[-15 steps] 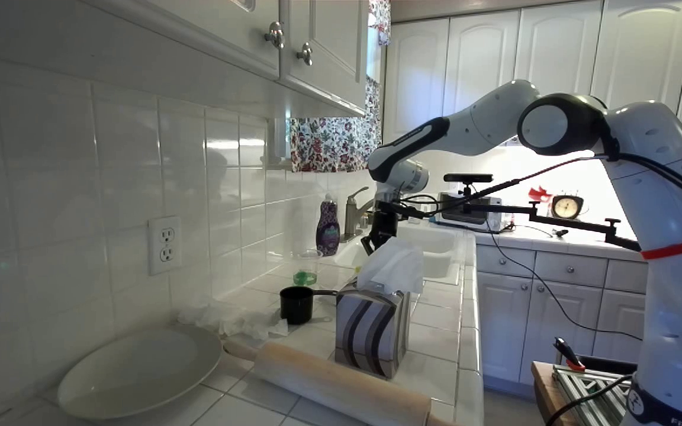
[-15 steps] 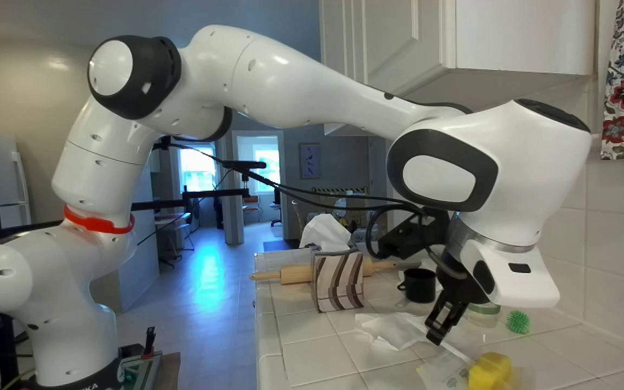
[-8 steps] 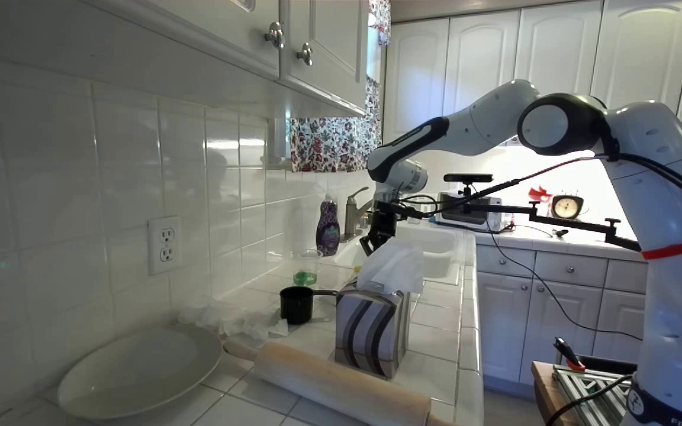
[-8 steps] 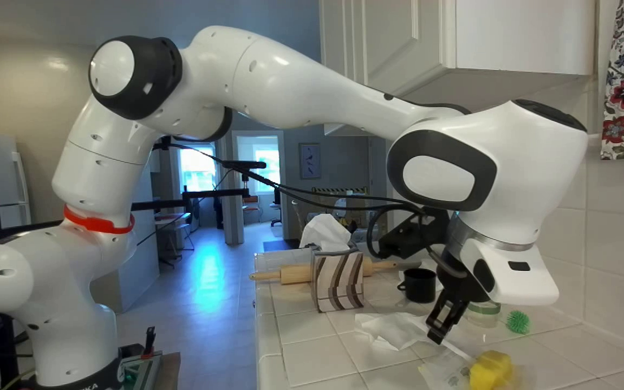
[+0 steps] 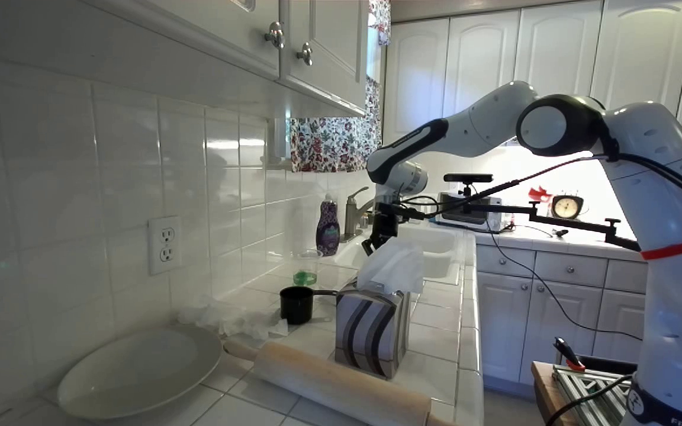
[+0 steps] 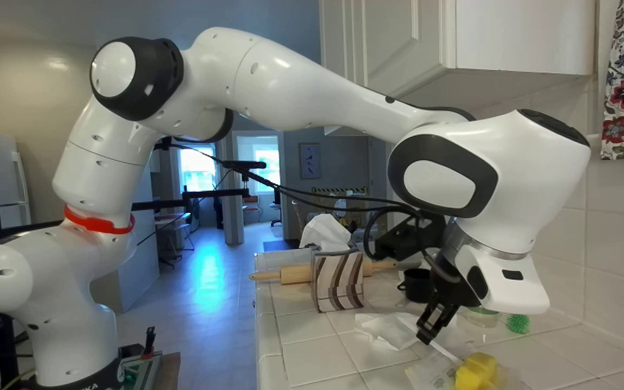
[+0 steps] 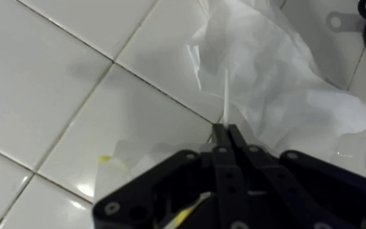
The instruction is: Pick up the knife from the counter and cut the butter on the paper
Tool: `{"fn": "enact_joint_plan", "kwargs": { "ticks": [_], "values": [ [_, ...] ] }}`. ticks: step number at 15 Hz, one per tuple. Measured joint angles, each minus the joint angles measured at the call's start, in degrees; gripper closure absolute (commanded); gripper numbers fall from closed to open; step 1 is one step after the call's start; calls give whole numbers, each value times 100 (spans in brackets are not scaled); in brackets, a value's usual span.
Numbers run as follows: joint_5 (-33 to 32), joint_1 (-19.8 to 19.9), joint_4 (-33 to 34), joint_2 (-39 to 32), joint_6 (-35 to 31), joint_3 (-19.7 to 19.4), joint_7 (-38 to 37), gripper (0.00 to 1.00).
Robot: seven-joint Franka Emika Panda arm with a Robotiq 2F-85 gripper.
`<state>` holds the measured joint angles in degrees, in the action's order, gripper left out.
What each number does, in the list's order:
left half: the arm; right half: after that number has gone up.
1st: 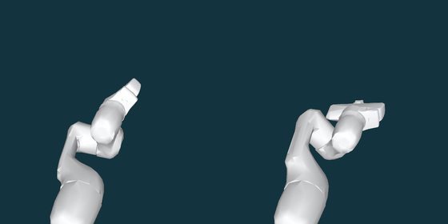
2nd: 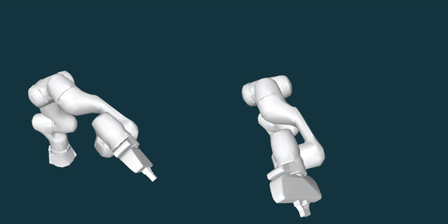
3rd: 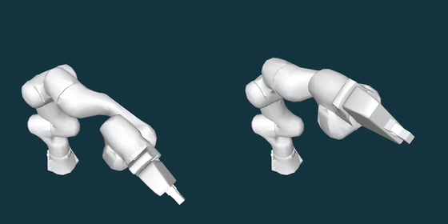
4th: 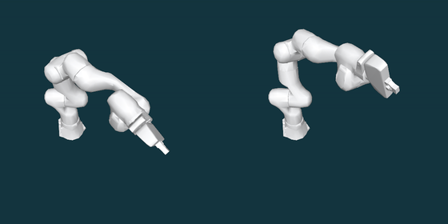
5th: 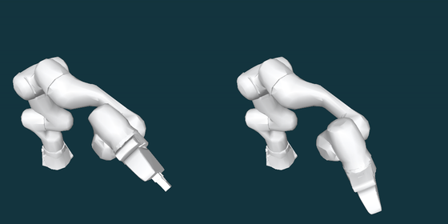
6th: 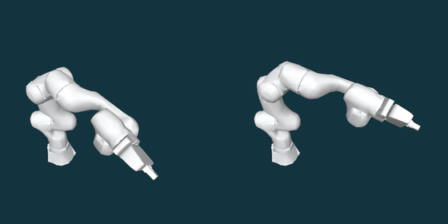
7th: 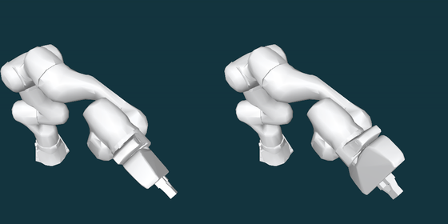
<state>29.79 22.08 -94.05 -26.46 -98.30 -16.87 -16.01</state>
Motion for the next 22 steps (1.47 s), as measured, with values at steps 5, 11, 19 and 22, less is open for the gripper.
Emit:
{"fn": "enact_joint_plan", "kwargs": {
  "ticks": [5, 11, 19, 22],
  "values": [
    [-1, -14, -1, 0, -282, 8, 0, 99],
    [-1, -19, -21, 22, -453, 70, 6, 99],
    [-1, -41, -289, 152, -1242, 219, 97, 99],
    [-1, -43, -402, 241, -1366, 264, 138, 99]
  ]
}}
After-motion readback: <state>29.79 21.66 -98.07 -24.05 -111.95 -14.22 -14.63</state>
